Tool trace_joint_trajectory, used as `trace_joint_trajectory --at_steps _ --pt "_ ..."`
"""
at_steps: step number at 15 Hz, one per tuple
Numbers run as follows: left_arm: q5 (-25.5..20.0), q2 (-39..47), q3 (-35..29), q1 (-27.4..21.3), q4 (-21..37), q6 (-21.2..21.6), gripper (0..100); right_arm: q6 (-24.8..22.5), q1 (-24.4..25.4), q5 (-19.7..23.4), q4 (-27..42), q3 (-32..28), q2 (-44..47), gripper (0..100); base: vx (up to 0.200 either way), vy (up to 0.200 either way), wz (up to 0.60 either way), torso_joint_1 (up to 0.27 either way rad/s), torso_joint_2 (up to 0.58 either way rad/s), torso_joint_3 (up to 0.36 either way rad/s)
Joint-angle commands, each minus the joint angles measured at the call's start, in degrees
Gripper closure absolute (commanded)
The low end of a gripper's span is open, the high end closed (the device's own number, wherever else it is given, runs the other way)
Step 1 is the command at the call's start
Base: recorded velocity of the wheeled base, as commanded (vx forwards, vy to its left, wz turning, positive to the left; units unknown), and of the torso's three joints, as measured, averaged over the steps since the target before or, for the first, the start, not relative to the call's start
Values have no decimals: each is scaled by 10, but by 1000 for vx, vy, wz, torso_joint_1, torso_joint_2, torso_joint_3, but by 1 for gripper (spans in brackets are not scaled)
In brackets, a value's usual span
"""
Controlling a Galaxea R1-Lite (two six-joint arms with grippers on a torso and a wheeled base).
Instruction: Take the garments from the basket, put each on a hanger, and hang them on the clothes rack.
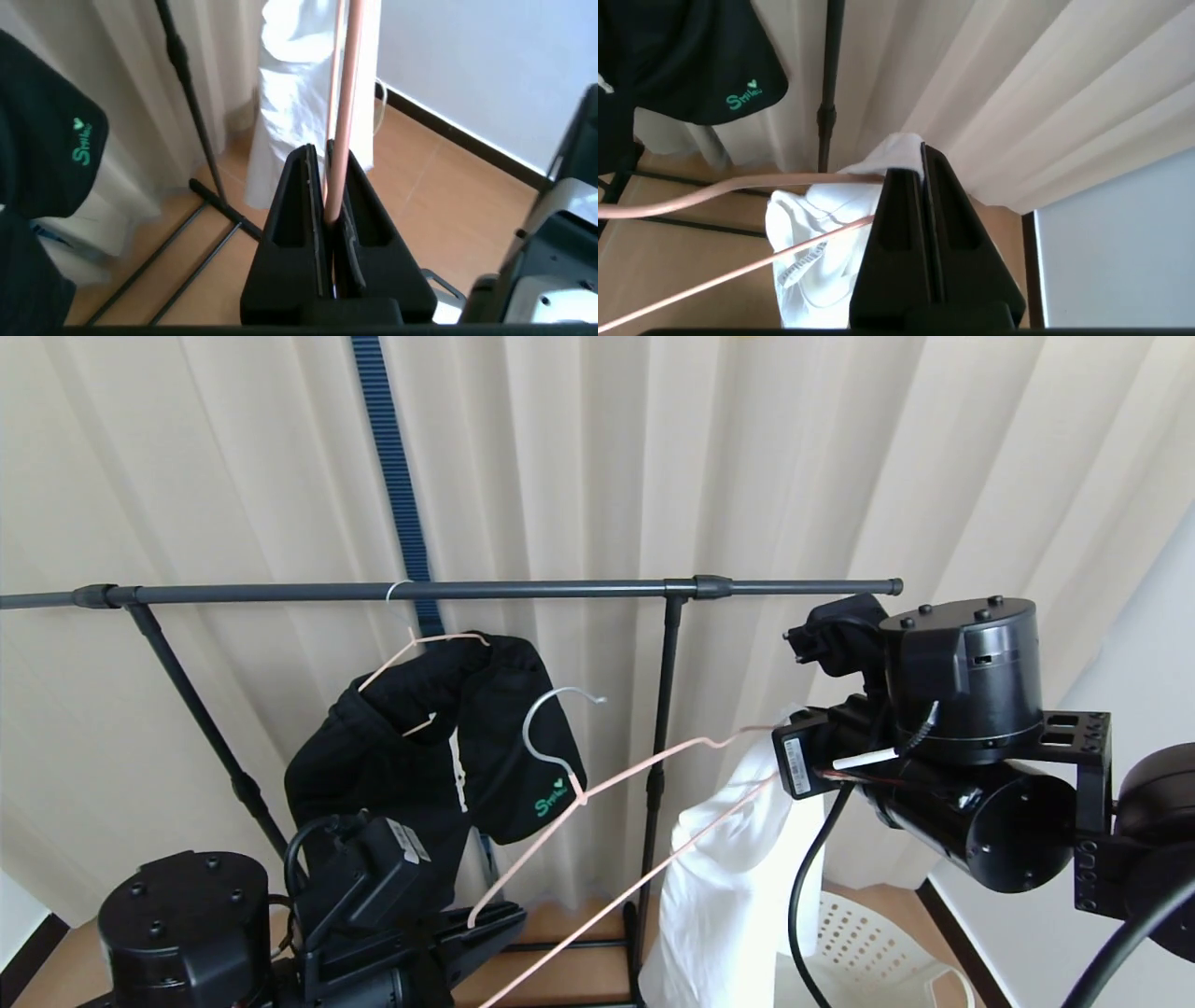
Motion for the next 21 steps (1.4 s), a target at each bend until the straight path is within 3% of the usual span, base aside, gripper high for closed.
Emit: trace_joint_trajectory --at_steps 1,10,15,21 --pt "1 27 2 0 -6 0 100 0 17 -4 -1 5 -9 100 0 0 0 0 0 0" --pt "1 26 6 1 -14 -4 100 3 132 -44 -1 27 -9 100 0 0 0 0 0 0" --pt "1 26 6 1 -15 -4 100 8 184 -44 -2 29 -17 100 0 0 0 0 0 0" --pt "1 26 5 1 -15 -11 100 54 242 -43 -3 15 -12 100 0 0 0 0 0 0"
